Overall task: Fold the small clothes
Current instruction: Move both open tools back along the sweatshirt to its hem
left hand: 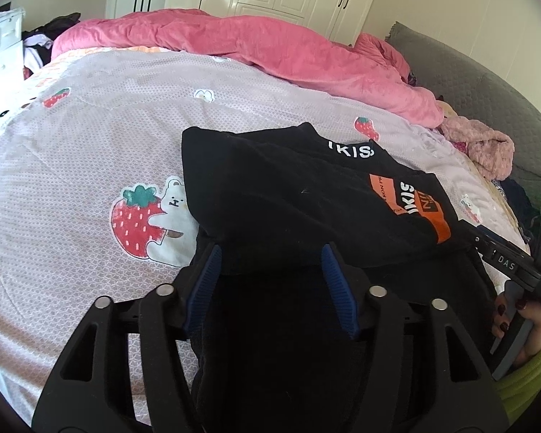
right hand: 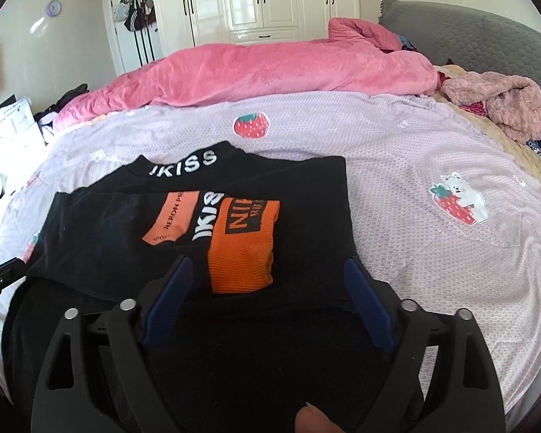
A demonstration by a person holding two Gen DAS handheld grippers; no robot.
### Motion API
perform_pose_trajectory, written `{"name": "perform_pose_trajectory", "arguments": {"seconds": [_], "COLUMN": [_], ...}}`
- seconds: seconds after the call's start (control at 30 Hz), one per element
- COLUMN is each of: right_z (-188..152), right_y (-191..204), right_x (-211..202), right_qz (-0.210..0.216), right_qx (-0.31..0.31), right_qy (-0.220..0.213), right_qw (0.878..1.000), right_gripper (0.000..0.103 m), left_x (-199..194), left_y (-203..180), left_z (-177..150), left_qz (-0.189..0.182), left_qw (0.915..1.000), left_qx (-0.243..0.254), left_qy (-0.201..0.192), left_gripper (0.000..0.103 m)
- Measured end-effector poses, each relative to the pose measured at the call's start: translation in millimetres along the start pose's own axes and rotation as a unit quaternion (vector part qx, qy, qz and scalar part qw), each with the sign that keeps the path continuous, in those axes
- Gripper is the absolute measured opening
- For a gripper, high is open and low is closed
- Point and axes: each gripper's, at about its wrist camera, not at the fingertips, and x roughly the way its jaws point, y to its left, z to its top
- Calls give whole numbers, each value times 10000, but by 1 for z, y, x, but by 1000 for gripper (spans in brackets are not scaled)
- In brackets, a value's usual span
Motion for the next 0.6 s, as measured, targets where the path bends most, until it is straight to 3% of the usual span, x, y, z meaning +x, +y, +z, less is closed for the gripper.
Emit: {"name": "perform_pose_trajectory", "arguments": {"seconds": [0.33,0.6], "right_z": [1,1], "right_y": [-3,-5], "right_x": [-14,-22], "right_qz": [-18,14], "right_qx": [7,-23], "right_qy": [-111,-136], "right_qw": [9999,9999], "right_gripper": [98,98], "left_x": [-14,-26], "left_y": [-3,-8], "left_z": [3,5], "left_qz": [-12,191], "left_qw": [9998,9994], "left_qx": [-30,30], "left_qy": [-175,-300], "left_gripper": [93,94]}}
